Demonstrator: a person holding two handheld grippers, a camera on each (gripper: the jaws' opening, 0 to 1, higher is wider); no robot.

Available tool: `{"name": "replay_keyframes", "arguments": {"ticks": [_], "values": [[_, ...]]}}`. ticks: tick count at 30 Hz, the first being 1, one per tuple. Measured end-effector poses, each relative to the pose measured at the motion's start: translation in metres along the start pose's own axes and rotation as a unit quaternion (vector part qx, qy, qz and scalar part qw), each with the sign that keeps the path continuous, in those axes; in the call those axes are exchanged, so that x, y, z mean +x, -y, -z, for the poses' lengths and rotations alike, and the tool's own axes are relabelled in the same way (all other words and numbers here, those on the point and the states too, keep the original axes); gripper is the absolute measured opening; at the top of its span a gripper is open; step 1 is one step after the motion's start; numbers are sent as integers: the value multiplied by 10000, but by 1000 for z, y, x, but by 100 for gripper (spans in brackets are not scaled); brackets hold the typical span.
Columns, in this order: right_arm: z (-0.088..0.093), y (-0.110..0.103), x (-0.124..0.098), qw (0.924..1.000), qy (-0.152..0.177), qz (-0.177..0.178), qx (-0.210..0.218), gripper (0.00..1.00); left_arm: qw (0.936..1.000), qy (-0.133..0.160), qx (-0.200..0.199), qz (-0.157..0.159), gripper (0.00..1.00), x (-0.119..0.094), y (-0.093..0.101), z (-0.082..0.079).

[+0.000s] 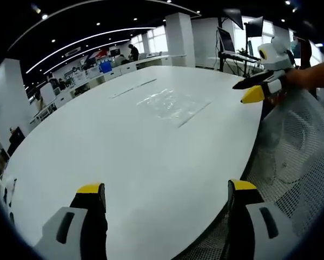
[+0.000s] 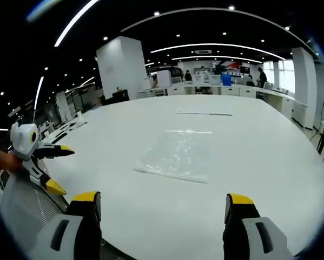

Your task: Open the resealable bag by pulling the two sides of the seal apart until the entire bag opening is separated and visibly accessible.

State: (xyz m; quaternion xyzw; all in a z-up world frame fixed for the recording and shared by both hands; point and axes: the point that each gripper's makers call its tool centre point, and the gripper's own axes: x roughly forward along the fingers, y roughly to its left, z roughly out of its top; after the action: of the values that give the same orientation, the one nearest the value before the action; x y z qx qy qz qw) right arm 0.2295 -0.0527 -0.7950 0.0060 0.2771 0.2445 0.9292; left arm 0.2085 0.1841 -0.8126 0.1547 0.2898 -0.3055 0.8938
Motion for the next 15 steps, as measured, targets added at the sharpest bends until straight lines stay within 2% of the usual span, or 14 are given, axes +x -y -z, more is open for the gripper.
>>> {"name": "replay_keyframes", "arguments": {"ticks": [15], "values": [[3,-2,0,9999,-77,-35,-84,94,10000,16,-4,-14,92,-1,-1,-1]]}}
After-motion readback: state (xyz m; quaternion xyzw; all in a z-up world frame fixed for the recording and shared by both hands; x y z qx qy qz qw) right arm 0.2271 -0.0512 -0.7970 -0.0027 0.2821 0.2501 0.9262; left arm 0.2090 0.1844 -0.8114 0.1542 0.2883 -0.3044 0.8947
